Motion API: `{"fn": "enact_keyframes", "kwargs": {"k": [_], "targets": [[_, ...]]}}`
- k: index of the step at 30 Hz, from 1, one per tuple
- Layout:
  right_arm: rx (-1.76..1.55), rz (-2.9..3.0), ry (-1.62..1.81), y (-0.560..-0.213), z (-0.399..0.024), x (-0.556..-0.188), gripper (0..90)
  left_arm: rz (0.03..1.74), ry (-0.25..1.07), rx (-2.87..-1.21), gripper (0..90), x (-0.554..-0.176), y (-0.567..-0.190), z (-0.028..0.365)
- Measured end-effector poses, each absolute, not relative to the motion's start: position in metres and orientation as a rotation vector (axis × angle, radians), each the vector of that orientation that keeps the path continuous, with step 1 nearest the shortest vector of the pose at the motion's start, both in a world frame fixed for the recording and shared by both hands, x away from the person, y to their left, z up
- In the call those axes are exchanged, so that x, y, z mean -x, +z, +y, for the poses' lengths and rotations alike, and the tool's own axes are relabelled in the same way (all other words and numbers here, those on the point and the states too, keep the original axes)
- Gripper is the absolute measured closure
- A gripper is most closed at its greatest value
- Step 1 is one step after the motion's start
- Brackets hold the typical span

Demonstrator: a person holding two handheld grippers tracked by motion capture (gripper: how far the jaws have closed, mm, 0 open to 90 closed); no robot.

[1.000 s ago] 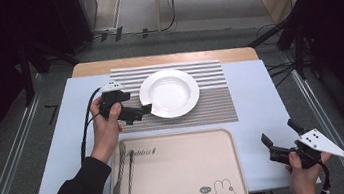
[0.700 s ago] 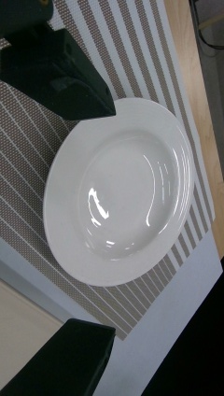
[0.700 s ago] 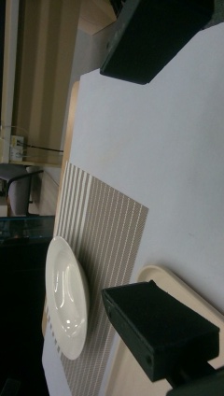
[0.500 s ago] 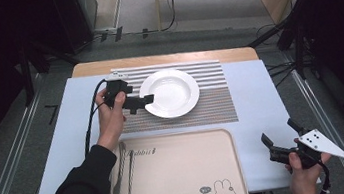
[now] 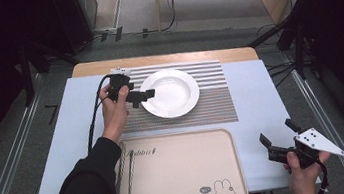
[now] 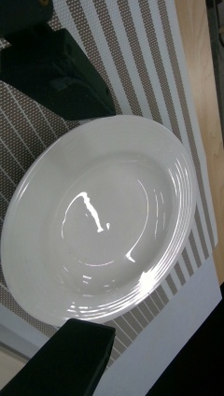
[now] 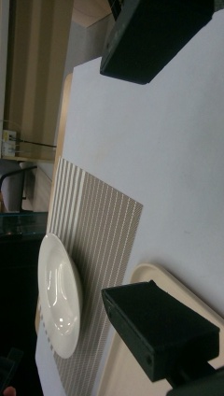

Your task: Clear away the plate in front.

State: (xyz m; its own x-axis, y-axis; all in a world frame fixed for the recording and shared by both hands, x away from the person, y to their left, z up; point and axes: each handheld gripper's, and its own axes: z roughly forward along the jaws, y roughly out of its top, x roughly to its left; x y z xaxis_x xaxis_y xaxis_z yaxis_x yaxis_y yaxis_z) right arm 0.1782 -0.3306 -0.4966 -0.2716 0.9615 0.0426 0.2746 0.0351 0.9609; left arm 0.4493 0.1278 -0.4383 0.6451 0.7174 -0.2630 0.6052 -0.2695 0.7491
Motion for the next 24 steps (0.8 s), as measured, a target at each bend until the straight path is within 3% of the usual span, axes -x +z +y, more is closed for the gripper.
{"fn": "enact_keyframes", "kwargs": {"k": [24], "targets": [[-1.3, 1.628, 1.24, -0.499, -0.331, -0.181, 0.0, 1.186, 0.054, -1.994, 0.0, -0.478, -0.48, 0.12]]}}
